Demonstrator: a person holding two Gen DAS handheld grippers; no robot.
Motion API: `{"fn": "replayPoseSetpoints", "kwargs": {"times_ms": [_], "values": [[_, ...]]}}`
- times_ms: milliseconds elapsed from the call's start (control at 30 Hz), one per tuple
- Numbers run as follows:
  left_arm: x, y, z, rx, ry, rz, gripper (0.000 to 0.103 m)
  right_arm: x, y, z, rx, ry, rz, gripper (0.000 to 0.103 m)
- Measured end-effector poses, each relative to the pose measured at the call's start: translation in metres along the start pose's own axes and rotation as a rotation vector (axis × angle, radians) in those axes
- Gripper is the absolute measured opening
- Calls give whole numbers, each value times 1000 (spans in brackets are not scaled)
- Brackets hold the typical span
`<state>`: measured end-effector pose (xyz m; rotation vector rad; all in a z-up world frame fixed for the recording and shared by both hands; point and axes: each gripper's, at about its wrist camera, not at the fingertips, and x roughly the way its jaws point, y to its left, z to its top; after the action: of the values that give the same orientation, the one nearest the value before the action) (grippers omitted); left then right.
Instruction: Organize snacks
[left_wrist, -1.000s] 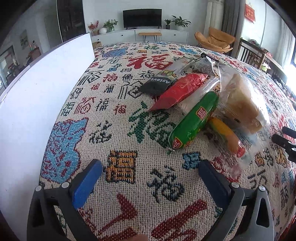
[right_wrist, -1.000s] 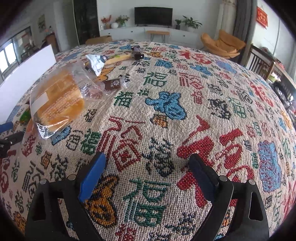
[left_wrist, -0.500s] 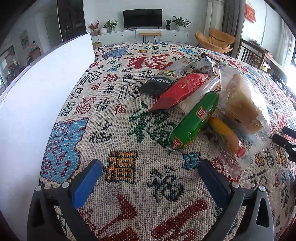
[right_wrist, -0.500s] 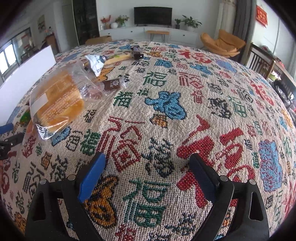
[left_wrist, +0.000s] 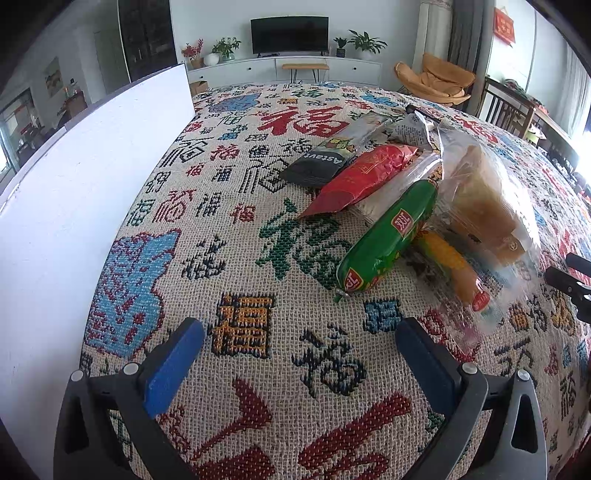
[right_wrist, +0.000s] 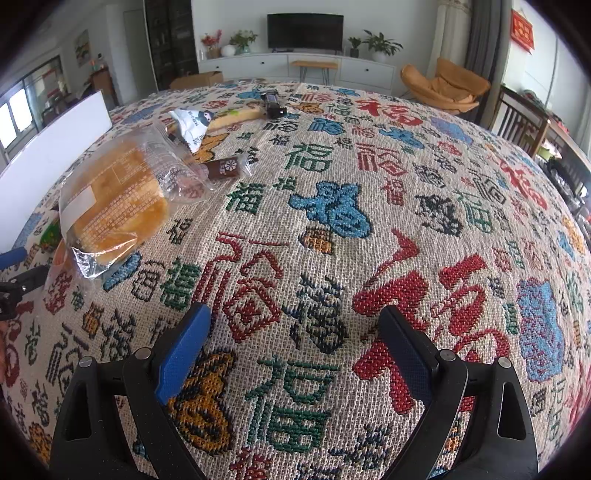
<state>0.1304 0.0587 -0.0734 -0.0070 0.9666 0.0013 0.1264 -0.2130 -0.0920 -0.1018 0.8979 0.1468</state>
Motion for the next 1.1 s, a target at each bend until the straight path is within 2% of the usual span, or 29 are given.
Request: {"fn": "replayPoseSetpoints", "kwargs": {"times_ms": [100, 200, 233, 267, 300, 333, 367, 433, 500, 533, 700, 767, 800, 833, 900, 1067, 1100], "values": [[1, -5, 6, 39, 47, -14, 103, 0, 0, 0, 0, 0, -1, 94], [3, -13, 23, 104, 34, -29, 103, 0, 0, 0, 0, 0, 0, 94], [5, -15, 30, 121, 26, -30, 100, 0, 0, 0, 0, 0, 0, 94], [8, -17, 36, 135, 24, -33, 95, 0, 0, 0, 0, 0, 0, 94], [12, -18, 42, 144, 33, -40, 78, 0, 0, 0, 0, 0, 0, 94], [17, -19, 46, 145, 57, -78, 56, 0, 0, 0, 0, 0, 0, 94], [21, -20, 49, 140, 86, -126, 47, 0, 0, 0, 0, 0, 0, 94], [18, -23, 51, 149, 87, -134, 28, 0, 0, 0, 1, 0, 0, 94], [9, -20, 42, 110, 117, -216, 24, 0, 0, 0, 1, 0, 0, 94], [3, -18, 34, 90, 130, -229, 23, 0, 0, 0, 1, 0, 0, 94], [-30, -5, -14, 22, 189, -272, 24, 0, 0, 0, 1, 0, 0, 94], [-39, -2, -20, 16, 181, -270, 38, 0, 0, 0, 2, 0, 1, 95], [-42, 0, -19, 13, 167, -262, 59, 0, 0, 0, 2, 0, 1, 95], [-45, 2, -16, 12, 142, -250, 72, 0, 0, 0, 2, 0, 0, 95], [-44, 6, -8, 1, 99, -219, 72, 0, 0, 0, 2, 0, 0, 95], [-19, -6, 11, 21, 123, -214, 71, 0, 0, 0, 2, 0, 1, 95], [-14, -12, 11, 37, 129, -210, 59, 0, 0, 0, 2, 0, 1, 95]]}}
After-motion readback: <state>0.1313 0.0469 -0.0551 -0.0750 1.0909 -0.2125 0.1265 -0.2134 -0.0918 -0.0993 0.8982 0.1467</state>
